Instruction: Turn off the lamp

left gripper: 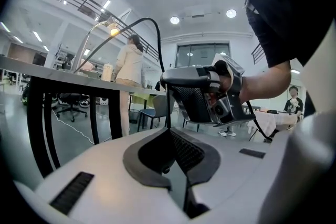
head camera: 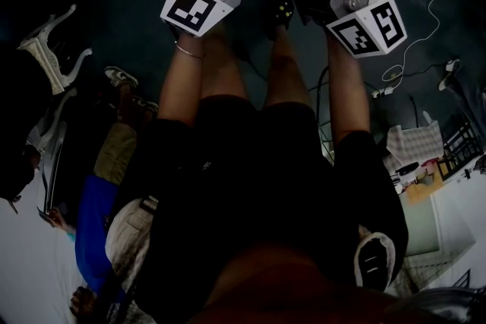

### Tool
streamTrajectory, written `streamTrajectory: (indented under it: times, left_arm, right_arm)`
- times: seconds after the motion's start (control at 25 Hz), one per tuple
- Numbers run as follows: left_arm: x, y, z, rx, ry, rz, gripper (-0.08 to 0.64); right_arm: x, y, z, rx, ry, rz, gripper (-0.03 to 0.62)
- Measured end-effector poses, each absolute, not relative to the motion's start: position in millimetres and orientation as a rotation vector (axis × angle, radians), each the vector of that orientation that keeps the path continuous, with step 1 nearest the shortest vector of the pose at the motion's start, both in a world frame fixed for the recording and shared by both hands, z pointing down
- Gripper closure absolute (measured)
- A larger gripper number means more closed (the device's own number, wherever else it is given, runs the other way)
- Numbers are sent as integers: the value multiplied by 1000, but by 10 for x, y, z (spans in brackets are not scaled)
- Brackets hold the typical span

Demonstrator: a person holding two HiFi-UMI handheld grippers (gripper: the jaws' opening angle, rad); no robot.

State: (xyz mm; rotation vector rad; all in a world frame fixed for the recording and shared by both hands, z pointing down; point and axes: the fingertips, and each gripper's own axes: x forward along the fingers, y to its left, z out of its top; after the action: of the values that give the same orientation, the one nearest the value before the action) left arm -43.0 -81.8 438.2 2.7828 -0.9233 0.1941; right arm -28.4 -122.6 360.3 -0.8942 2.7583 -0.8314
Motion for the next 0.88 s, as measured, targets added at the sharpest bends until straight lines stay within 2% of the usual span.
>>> streamTrajectory:
  times: [0.4,0.88]
  left_arm:
    - [-413,-802,4214,2797,-892,133,548]
    - [-577,-808,3972,2787,-926,77,548]
  right_arm:
    - [-121,-1292,3539,-962,2747,-725,560]
    - [-250,-1029,4097,-858,3009,-698,548]
